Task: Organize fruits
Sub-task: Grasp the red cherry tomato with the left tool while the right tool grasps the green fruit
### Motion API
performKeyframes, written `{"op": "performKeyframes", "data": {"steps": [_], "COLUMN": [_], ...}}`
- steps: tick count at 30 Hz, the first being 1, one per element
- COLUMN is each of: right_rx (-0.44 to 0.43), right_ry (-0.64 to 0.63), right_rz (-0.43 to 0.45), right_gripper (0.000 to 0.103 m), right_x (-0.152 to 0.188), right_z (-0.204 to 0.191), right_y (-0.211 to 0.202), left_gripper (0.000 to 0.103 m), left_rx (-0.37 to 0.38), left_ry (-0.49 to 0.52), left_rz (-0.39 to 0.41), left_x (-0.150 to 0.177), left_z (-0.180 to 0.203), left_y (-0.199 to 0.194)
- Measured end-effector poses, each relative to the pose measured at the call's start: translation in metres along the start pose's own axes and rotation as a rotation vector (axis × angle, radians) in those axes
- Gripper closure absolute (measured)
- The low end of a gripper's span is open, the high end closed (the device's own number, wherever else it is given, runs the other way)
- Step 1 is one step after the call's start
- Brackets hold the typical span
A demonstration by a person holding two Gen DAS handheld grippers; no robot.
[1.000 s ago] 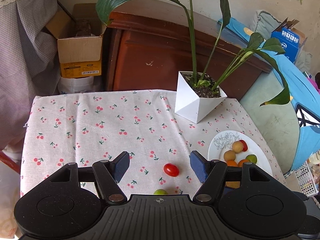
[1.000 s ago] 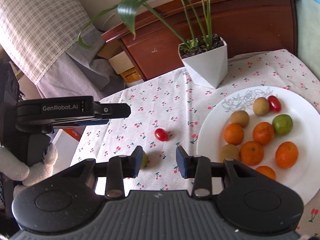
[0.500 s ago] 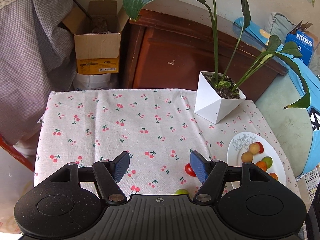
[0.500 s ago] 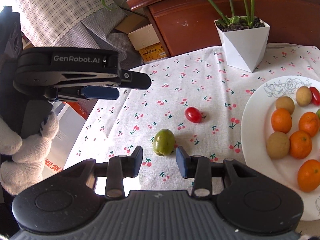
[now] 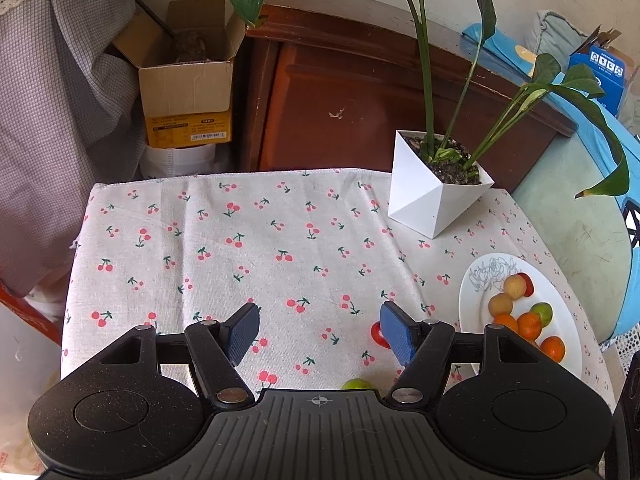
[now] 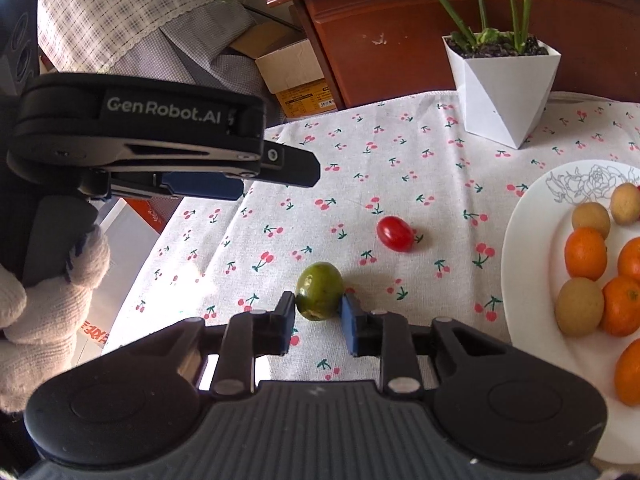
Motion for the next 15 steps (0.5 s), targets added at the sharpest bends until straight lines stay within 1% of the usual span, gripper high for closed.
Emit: {"op": "performKeyframes", "data": {"steps": [5, 8, 10, 12, 14, 15], "right_rx": [-0.018, -0.001, 0.006, 0.014, 0.013, 0.008], "right_ry": [0.019, 0.039, 0.055, 0.073, 0.095, 0.110], "right_rz": [0.009, 0.022, 0.036, 0.047, 0.056, 0.055], "right_gripper": [0.078, 0.079, 0.085, 0.085, 0.085, 0.085], "right_x": [0.004, 0.007, 0.010, 0.012, 0.015, 0.016], "right_z": [0.007, 0.019, 0.028, 0.037, 0.046, 0.051], "right_y": [-0.017, -0.030, -0.042, -0.051, -0.057, -0.058], "left_gripper": [0.038, 0.040, 0.040, 0.040, 0.042, 0.045], "left_rx": [0.009, 0.017, 0.021, 0.029, 0.024, 0.018], "left_ry": [0.047, 0.093, 0.119, 0.152, 0.185, 0.198], "left_rz": [-0.007, -0.011, -0.013, -0.012, -0.016, -0.019], "left_x": [0.003, 0.007, 0.009, 0.012, 0.015, 0.017], "left_z": [0.012, 0.023, 0.029, 0.037, 0.044, 0.047], "left_y": [0.008, 0.015, 0.018, 0.023, 0.028, 0.031]}}
Point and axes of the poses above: each gripper's, at about its wrist camera, not at the fingertips, and y roughly the way its jaws point, z to its right, x to its underside, the point moved 9 cm from there along y, roughly the way its jaws point, and after that the axes turned 12 degrees about -z, right-handed, at the moved point
